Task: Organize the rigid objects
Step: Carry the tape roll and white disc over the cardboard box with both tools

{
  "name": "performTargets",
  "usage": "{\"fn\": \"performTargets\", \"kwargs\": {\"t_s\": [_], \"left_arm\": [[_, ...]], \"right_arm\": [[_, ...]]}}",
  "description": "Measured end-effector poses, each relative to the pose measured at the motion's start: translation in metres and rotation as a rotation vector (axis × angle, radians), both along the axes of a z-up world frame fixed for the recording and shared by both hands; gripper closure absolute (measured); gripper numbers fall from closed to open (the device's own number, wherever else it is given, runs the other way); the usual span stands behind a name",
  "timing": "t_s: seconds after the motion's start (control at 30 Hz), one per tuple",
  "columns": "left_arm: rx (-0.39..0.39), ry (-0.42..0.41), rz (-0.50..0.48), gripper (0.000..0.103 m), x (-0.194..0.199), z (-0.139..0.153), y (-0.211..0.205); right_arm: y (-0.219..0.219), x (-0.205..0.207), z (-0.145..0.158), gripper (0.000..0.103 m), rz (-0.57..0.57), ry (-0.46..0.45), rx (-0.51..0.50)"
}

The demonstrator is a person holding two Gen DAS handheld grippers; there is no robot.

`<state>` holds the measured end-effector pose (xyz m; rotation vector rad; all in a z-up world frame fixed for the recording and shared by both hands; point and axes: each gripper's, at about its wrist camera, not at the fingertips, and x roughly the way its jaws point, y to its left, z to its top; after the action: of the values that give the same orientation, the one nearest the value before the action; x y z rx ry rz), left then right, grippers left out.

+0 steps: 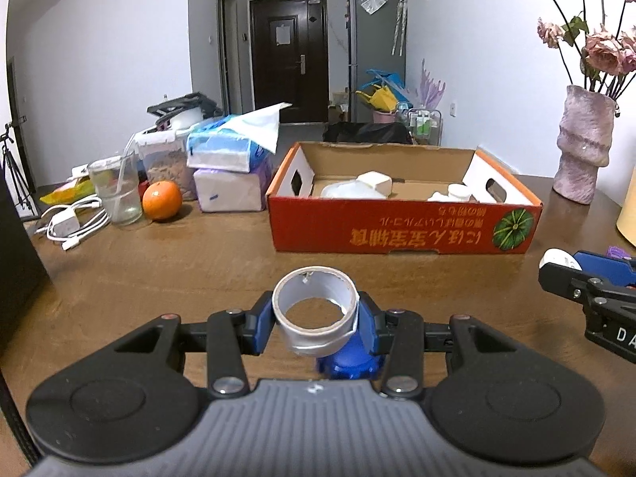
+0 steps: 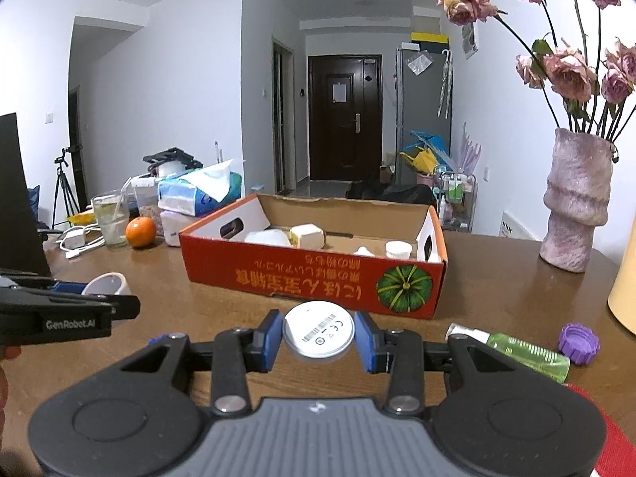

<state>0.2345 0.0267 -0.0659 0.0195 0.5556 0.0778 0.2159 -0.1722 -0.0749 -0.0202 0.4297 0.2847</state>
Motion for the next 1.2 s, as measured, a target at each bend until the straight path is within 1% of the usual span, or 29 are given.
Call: {"fn": "performTargets", "kwargs": {"t_s": [0.2,0.73,1.2], "left_arm": [[-0.012,-0.031,-0.013,0.059,0.011,0.01,-0.008],[-0.061,-0.058,-0.025,0.059,0.04,0.017,-0.022],[-0.079,-0.083,-0.029,0.059,0.072,0.023,-0.026]], "right_arm": [[0.001,0.007,0.005,0.065,-0.01,-0.017,-0.001],[-0.006,0.033,0.017,0.065,-0.064,-0.055,0.014],[-0.008,0.063,0.019,0.065,-0.09,-0.055,0.04]]}}
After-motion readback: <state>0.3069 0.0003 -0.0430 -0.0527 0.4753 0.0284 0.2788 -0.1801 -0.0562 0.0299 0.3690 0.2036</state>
